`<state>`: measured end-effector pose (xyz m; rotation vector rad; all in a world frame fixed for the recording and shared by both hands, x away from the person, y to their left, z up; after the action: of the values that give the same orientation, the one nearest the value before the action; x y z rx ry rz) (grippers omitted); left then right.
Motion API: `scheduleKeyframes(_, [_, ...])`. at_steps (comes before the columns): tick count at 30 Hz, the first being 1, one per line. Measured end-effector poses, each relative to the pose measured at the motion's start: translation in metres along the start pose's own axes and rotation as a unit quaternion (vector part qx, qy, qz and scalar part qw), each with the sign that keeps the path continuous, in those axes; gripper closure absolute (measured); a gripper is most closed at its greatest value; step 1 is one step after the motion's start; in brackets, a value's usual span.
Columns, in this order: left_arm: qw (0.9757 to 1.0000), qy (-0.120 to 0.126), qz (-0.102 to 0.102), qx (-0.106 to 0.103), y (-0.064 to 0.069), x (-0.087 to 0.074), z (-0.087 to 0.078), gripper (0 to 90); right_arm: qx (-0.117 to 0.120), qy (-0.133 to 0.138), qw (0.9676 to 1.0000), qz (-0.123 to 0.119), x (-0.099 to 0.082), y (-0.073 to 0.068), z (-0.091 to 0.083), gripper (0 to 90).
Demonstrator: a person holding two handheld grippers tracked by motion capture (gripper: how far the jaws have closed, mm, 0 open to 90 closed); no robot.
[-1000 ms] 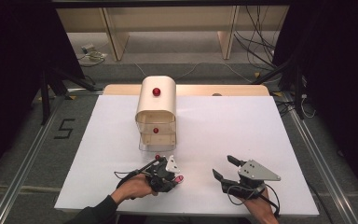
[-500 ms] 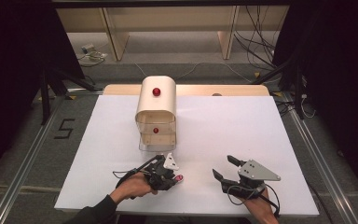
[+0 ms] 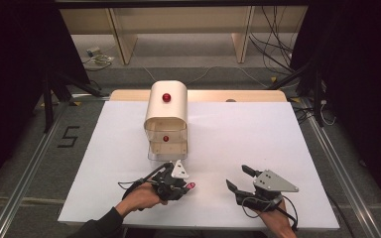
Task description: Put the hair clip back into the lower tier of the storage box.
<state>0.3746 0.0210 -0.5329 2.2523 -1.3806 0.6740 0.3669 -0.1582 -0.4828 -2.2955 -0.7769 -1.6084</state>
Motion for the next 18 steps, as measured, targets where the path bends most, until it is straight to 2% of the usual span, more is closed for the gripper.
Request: scheduleKeyframes(18, [0.9987, 0.047, -0.009, 0.018, -0.005, 0.011, -0.015, 73.6, 0.0, 0.002, 1.0, -0.001, 0.0, 0.0, 0.0, 31.1])
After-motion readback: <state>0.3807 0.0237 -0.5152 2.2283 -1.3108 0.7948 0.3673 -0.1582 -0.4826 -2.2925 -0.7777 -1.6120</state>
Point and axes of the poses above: each handheld gripper's, and its own axes: z roughly forward along the jaws, x roughly out of its top, y roughly to its right, the point moved 10 cm from there along z, roughly forward along the jaws, and after that the axes turned 8 degrees about -x, right-handed, at the moved point
